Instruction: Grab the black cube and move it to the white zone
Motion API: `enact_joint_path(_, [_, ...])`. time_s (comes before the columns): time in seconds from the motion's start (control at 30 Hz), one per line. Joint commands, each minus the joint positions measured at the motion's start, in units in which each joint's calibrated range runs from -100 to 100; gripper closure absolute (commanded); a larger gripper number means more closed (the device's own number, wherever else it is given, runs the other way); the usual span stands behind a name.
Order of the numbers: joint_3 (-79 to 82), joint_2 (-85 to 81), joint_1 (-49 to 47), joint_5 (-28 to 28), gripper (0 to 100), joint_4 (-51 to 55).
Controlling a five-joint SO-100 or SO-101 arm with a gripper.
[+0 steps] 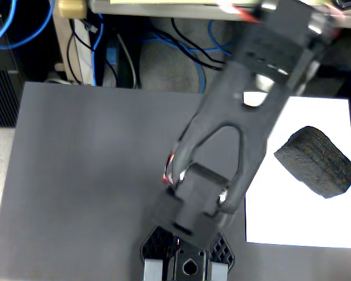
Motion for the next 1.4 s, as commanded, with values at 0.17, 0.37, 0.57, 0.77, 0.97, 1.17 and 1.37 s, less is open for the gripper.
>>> enact_joint_path(0.17, [-3.8,-15.4,-14.6,-10.1,67,0.4])
enact_joint_path(0.37, [-2.8,-33.3,-14.7,-11.8,99,0.4])
enact_joint_path(0.57, [-2.8,-34.3,-18.5,-15.9,99,-0.9])
enact_joint_path(0.77, [28.8,-34.3,-26.0,-17.0,99,-17.5])
enact_joint_path(0.97, [41.1,-62.3,-22.4,-16.6,99,-18.4])
enact_joint_path(1.17, [61.9,-67.0,-19.5,-15.8,99,-25.9])
enact_joint_path(1.37, [85.2,-67.1,-19.6,-15.7,99,-31.6])
